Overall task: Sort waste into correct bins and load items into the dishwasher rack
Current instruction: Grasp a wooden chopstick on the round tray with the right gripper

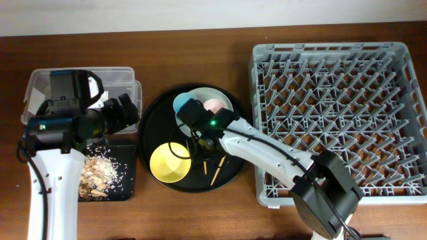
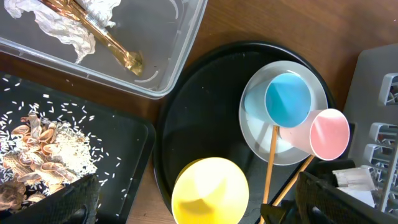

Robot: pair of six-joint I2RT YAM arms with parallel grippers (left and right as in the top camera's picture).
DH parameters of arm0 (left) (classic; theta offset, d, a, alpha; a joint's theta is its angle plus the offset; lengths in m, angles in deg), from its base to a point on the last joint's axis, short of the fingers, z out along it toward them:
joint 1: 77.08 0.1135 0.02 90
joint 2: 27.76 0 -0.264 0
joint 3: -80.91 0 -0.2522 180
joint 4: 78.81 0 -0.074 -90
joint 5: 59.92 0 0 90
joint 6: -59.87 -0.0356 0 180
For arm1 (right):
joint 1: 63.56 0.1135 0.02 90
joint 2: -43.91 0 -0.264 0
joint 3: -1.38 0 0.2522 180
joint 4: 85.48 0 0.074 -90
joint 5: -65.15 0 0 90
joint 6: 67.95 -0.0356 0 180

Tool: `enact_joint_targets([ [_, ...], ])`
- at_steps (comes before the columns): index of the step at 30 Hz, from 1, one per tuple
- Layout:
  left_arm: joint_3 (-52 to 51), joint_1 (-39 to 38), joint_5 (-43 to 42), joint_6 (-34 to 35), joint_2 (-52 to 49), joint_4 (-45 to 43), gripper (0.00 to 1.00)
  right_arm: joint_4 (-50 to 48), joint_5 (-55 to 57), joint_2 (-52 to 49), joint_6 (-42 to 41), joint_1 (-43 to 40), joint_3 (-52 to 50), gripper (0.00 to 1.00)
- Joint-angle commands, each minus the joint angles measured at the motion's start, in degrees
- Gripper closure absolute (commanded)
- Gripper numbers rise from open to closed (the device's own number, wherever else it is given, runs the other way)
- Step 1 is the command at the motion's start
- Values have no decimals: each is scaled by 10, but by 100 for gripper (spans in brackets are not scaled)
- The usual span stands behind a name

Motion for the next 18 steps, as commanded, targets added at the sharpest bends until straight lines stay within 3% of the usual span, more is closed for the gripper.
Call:
enact_joint_targets([
  [1, 3, 1, -6, -7, 2, -1, 1, -35, 41, -5, -6, 13, -36, 60],
  [10, 3, 1, -6, -7, 2, -1, 1, -103, 43, -5, -6, 13, -92, 70],
  [12, 3, 1, -6, -7, 2, -1, 1, -111, 43, -5, -6, 13, -97, 80],
  [16, 3, 1, -6, -7, 2, -1, 1, -110, 21, -4, -17, 13, -97, 84],
  [18, 3, 1, -6, -7, 2, -1, 1, -106, 22, 11, -17, 13, -94, 92],
])
